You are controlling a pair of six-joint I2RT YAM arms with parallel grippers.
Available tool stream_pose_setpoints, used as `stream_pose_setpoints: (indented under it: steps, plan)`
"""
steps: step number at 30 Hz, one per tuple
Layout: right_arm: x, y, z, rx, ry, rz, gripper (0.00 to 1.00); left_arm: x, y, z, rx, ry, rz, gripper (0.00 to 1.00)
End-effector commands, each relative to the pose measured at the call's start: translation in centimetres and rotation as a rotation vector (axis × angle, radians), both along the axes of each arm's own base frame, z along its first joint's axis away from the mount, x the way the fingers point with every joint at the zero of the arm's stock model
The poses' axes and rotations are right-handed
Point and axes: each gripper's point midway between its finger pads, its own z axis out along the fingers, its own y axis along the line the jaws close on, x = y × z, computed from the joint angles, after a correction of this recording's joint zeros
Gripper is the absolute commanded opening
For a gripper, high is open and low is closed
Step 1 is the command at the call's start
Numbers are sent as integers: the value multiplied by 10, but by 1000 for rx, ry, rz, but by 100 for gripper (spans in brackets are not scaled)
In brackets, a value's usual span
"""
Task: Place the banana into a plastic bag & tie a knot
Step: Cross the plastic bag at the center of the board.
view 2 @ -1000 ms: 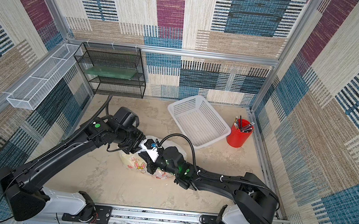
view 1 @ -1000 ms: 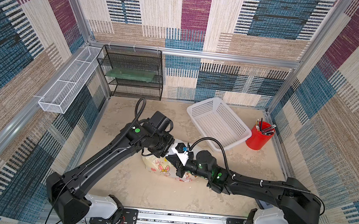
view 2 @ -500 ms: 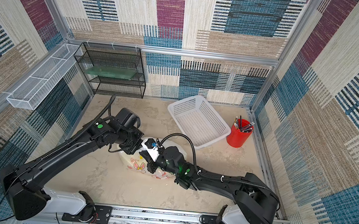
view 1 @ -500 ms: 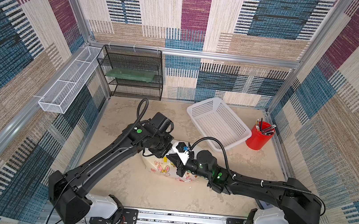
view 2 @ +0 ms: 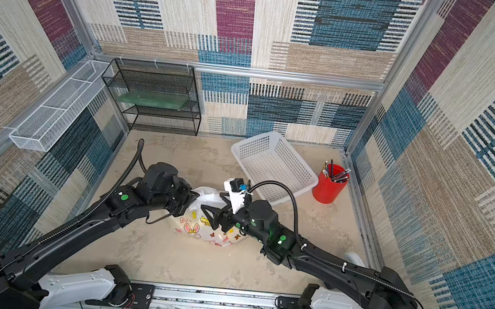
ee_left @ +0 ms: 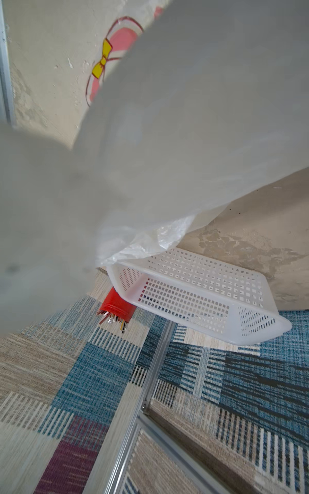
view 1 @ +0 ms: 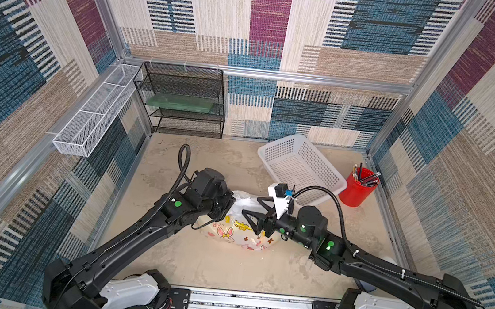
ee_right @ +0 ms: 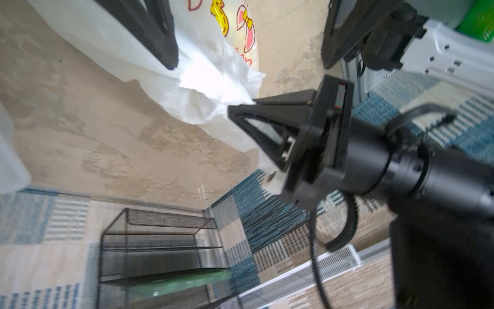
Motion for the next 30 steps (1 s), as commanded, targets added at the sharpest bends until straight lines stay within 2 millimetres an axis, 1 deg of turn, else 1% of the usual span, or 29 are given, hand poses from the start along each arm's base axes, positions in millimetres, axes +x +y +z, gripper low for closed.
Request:
stream_pose_setpoints:
  steps: [1,3,6,10,12,13,15,17,19,22,25,27,30]
  plan:
    - [19,-25,-14,68,308,-156,82,13,-1,20,-55,-130,33,0]
    - [30,-35,-15,115,469,-208,81,12,3,18,-59,-173,46,0]
    - [37,-41,-12,208,669,-247,79,13,6,15,-80,-243,63,0]
    - [40,-43,-2,358,913,-301,79,11,7,8,-94,-309,76,0]
    - [40,-38,10,458,1009,-291,79,10,7,8,-102,-351,75,0]
    - [40,-37,11,495,1061,-303,79,10,7,8,-104,-367,76,0]
    - [35,-30,1,570,1235,-318,79,11,5,12,-117,-425,75,0]
    - [24,-20,-9,651,1411,-324,79,12,3,13,-128,-458,69,0]
    - [17,-6,-3,766,1496,-301,79,11,1,13,-137,-484,61,0]
    - [7,10,0,865,1615,-333,79,8,-1,15,-159,-531,55,0]
    - [6,23,8,935,1672,-346,78,5,-1,16,-176,-566,54,0]
    - [5,28,3,937,1707,-364,77,3,-2,18,-192,-588,51,0]
    - [10,28,-8,959,1732,-405,73,1,-5,21,-200,-617,39,0]
